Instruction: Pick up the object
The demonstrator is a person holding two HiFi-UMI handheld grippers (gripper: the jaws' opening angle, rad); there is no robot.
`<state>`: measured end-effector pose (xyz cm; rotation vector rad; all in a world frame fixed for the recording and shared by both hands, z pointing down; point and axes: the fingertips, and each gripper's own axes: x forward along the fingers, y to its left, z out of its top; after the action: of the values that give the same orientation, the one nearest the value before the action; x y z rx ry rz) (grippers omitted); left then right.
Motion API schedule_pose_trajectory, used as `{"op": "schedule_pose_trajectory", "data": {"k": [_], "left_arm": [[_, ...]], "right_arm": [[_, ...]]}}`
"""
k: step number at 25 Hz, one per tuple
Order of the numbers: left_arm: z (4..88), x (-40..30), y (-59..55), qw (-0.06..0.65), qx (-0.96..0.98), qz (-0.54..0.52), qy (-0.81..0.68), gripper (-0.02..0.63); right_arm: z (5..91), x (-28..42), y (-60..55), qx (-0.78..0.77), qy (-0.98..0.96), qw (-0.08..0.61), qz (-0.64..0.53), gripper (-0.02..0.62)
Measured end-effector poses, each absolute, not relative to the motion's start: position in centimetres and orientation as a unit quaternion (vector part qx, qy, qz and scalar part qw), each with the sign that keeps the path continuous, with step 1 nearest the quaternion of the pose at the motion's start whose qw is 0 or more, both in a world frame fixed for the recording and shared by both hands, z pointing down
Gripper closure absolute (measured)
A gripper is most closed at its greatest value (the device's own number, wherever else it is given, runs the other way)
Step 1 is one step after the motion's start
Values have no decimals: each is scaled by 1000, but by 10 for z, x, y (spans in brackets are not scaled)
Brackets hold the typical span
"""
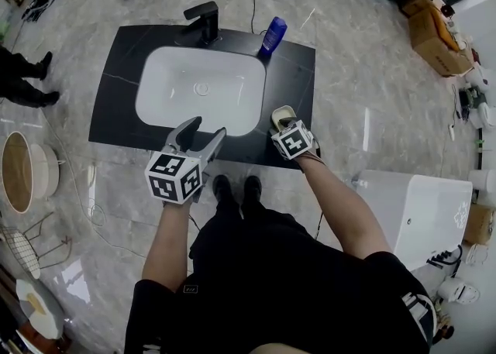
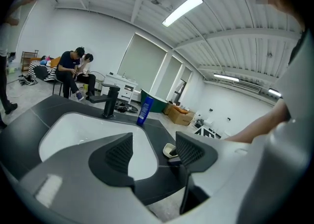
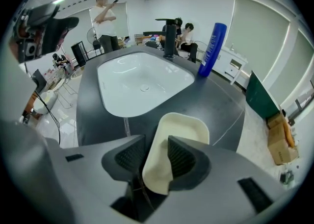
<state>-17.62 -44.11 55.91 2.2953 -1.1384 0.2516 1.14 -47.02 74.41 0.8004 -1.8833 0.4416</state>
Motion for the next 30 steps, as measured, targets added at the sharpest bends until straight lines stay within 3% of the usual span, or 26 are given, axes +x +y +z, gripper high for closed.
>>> {"op": "schedule_pose_trajectory", "data": {"k": [5, 14, 30], "left_arm": [[548, -179, -439, 277, 854, 82, -432, 331], [534, -188, -433, 275, 850, 74, -444, 341], [500, -178, -449, 236, 863, 85, -438, 354]], "right_arm": [[746, 0, -460, 293, -786, 530, 127, 528], [738, 11, -464, 311, -782, 527, 113, 569], [627, 12, -488, 375, -846, 347, 150, 571]]}}
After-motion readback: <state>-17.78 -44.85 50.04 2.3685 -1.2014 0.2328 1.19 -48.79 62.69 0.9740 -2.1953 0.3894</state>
